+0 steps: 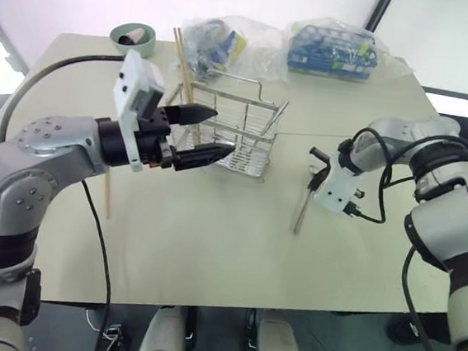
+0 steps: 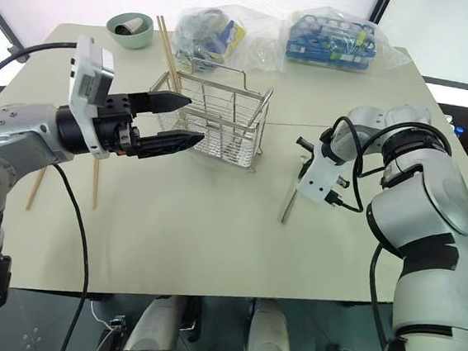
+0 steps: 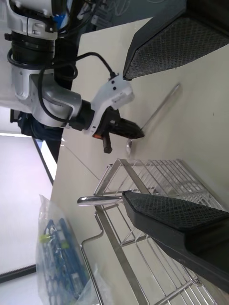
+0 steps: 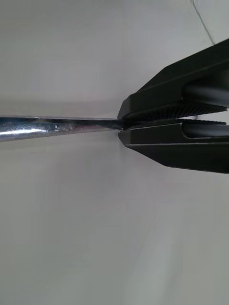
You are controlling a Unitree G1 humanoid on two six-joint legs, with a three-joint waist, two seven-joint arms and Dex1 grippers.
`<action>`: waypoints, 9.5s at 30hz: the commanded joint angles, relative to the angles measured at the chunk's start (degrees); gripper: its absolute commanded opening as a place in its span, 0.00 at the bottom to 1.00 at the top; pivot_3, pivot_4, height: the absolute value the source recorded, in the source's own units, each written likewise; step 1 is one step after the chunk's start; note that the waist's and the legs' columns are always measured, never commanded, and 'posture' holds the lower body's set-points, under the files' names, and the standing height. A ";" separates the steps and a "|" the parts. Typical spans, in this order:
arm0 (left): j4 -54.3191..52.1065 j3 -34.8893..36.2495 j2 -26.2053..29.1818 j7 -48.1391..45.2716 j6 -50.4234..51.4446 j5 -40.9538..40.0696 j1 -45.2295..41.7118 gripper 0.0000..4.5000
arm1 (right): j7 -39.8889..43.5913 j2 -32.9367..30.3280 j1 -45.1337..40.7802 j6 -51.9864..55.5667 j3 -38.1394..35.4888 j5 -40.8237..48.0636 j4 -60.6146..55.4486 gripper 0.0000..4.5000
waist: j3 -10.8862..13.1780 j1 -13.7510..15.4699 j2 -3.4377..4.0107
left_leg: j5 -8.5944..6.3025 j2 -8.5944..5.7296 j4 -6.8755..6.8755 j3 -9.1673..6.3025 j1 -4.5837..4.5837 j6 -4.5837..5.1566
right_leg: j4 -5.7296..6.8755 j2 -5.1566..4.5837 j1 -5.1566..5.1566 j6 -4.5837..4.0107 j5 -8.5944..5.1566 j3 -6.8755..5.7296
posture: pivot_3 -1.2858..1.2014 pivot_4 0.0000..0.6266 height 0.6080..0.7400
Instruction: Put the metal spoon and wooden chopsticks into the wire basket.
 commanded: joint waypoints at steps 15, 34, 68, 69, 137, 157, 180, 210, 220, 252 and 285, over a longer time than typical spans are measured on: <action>8.42 -0.83 -0.74 -6.49 -5.06 7.44 -6.77 0.87 | 40.45 -3.70 -29.51 69.17 -85.11 19.42 33.87 0.00 | 0.07 0.08 0.02 | -0.04 0.03 -0.25 0.09 0.13 -0.05 | -0.32 0.06 0.19 -0.11 -0.03 -0.06 | 0.52 0.24 0.75; 8.13 0.65 -1.21 -4.83 -5.39 9.38 -6.28 0.87 | 33.74 4.65 -20.23 60.12 -79.16 25.14 33.87 0.00 | 0.14 -0.05 0.03 | -0.03 0.00 -0.18 0.24 -0.11 0.00 | -0.07 -0.02 -0.14 -0.08 -0.01 -0.04 | 0.52 0.24 0.75; 27.00 7.92 -0.75 36.90 15.79 28.83 -11.15 0.87 | 41.06 -12.50 -27.13 80.92 -85.79 19.33 33.87 0.78 | 0.17 -0.28 0.03 | -0.05 0.00 -0.17 0.24 -0.15 -0.01 | 0.00 -0.02 -0.24 -0.07 -0.01 -0.01 | 0.52 0.24 0.75; 28.22 7.58 -0.81 37.44 16.34 29.97 -10.53 0.87 | 41.06 -12.54 -26.35 81.26 -86.44 18.30 33.87 0.78 | 0.17 -0.24 0.03 | -0.05 0.00 -0.18 0.26 -0.15 -0.01 | 0.03 -0.01 -0.27 -0.07 -0.01 0.01 | 0.52 0.24 0.75; 38.65 9.21 -21.46 15.49 -16.50 19.17 -34.87 0.01 | 41.06 -18.45 -17.12 82.18 -97.83 2.44 33.87 0.79 | 0.48 0.00 -0.67 | -0.07 -0.22 -0.13 0.45 -0.30 0.07 | 0.03 -0.38 -0.36 0.03 0.04 -0.08 | 0.52 0.24 0.75; 40.16 3.49 -28.13 19.01 -35.55 32.58 -24.33 0.01 | 41.06 -18.90 -18.42 83.65 -95.54 5.83 33.87 0.79 | 0.47 0.14 -0.66 | -0.07 -0.20 -0.09 0.45 -0.29 0.08 | 0.02 -0.35 -0.35 0.03 0.03 -0.06 | 0.52 0.24 0.75; 21.17 6.35 -25.06 41.99 1.98 37.24 -20.12 0.98 | 41.06 -18.68 -17.22 81.51 -93.29 7.36 33.87 0.79 | 0.45 0.20 -0.62 | -0.07 -0.19 -0.08 0.40 -0.27 0.08 | 0.07 -0.34 -0.34 0.02 0.03 -0.05 | 0.52 0.24 0.75; 48.96 12.19 -19.95 48.06 15.34 45.51 -17.55 0.98 | 41.06 -17.64 -15.73 78.78 -92.87 8.25 33.87 0.79 | 0.46 0.15 -0.65 | -0.08 -0.19 -0.08 0.36 -0.30 0.04 | 0.05 -0.31 -0.33 0.03 0.02 -0.06 | 0.52 0.24 0.75; 51.68 16.77 -21.53 50.20 16.41 45.30 -16.79 0.79 | 41.06 -17.72 -15.81 78.71 -91.99 10.24 33.87 0.79 | 0.46 -0.01 -0.65 | -0.09 -0.18 -0.08 0.40 -0.25 0.04 | 0.08 -0.33 -0.33 0.03 0.02 -0.05 | 0.52 0.24 0.75; 50.90 19.81 -13.20 36.99 -23.71 39.26 -30.23 0.00 | 41.06 -18.47 -16.50 76.36 -89.44 11.54 33.87 0.79 | 0.47 0.16 -0.67 | -0.11 -0.19 -0.10 0.49 -0.28 0.01 | 0.08 -0.40 -0.36 0.03 0.03 -0.06 | 0.52 0.24 0.75; 41.38 5.03 -31.51 25.00 -38.78 35.05 -24.57 0.00 | 40.93 -20.29 -18.12 79.38 -85.15 14.53 33.87 0.79 | 0.46 0.24 -0.65 | -0.07 -0.19 -0.05 0.48 -0.26 0.07 | 0.06 -0.35 -0.32 0.03 0.03 -0.05 | 0.52 0.24 0.75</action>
